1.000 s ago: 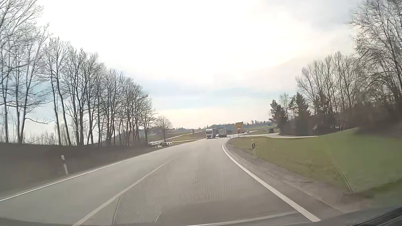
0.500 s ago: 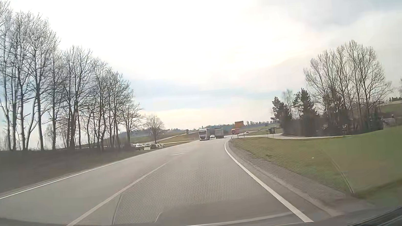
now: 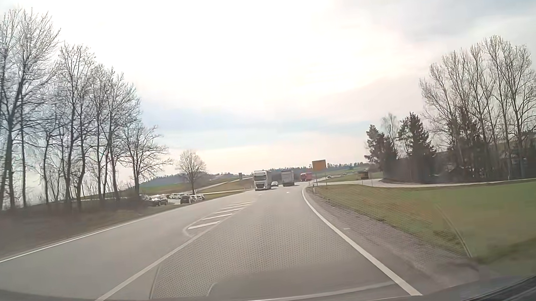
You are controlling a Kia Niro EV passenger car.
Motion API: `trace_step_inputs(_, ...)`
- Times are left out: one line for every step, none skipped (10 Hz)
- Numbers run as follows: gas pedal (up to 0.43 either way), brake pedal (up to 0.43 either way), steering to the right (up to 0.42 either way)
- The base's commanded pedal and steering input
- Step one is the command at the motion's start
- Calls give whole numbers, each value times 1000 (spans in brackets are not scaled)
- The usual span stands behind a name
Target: Follow the waypoints while adhering to traffic rules and regulations
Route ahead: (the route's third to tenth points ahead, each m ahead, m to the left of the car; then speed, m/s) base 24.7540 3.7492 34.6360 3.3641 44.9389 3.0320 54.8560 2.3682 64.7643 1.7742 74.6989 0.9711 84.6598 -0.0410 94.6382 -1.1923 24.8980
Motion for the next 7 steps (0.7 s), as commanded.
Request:
trace_step_inputs(110,0,12)
trace_step_inputs(110,0,12)
trace_step_inputs(110,0,12)
trace_step_inputs(110,0,12)
trace_step_inputs(110,0,12)
trace_step_inputs(118,0,12)
trace_step_inputs(118,0,12)
